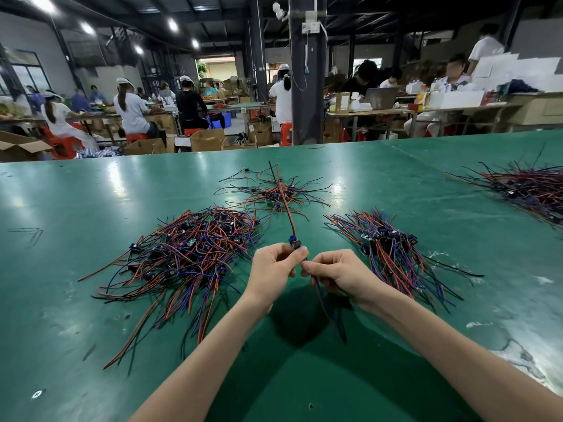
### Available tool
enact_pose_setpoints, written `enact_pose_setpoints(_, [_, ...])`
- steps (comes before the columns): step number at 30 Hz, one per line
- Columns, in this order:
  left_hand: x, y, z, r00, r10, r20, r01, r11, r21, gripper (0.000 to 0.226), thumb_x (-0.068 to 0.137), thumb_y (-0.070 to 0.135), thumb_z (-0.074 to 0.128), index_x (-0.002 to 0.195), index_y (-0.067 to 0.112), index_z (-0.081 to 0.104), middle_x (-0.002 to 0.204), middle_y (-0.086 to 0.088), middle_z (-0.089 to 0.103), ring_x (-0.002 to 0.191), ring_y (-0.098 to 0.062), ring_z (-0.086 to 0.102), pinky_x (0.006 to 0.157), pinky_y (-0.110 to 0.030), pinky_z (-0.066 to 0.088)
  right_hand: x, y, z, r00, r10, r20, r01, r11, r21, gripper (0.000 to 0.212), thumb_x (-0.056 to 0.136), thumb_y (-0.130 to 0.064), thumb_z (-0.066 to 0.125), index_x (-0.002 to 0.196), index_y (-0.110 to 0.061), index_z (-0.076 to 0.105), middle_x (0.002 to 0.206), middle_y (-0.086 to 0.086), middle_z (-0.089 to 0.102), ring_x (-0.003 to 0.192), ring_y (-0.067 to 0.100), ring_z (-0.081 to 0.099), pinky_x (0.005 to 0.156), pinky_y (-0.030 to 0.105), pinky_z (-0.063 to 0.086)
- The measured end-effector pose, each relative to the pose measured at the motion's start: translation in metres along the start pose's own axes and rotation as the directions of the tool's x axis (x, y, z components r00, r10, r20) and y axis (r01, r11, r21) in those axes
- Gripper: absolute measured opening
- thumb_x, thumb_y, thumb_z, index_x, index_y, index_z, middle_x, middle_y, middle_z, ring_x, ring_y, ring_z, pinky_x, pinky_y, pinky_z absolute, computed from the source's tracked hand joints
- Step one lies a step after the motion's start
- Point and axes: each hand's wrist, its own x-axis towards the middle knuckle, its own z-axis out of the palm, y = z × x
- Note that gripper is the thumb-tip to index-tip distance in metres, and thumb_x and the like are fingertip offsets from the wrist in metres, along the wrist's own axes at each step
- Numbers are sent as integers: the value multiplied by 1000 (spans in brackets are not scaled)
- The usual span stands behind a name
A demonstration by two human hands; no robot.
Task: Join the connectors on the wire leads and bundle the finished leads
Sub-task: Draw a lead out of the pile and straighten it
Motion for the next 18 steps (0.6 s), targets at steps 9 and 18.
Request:
enact_pose_setpoints(9, [24, 7, -38, 941, -49, -335, 16, 995, -102, 17, 87, 14, 68, 71, 8, 65, 54, 9, 52, 47, -2, 42, 52, -17, 42, -2, 8, 5, 997, -18, 81, 26, 995, -100, 20, 83, -13, 71, 63, -14, 69, 53, 3, 61, 42, 7, 33, 40, 15, 24])
enact_pose_setpoints(18, [28, 4, -42, 925, -74, -373, 23, 990, -141, 24, 87, 14, 68, 65, 7, 60, 47, 10, 43, 49, -8, 39, 49, -15, 43, -3, 6, 2, 986, 1, 168, 35, 977, -211, 22, 84, -22, 72, 62, -18, 69, 51, -2, 58, 42, 5, 38, 42, 14, 27])
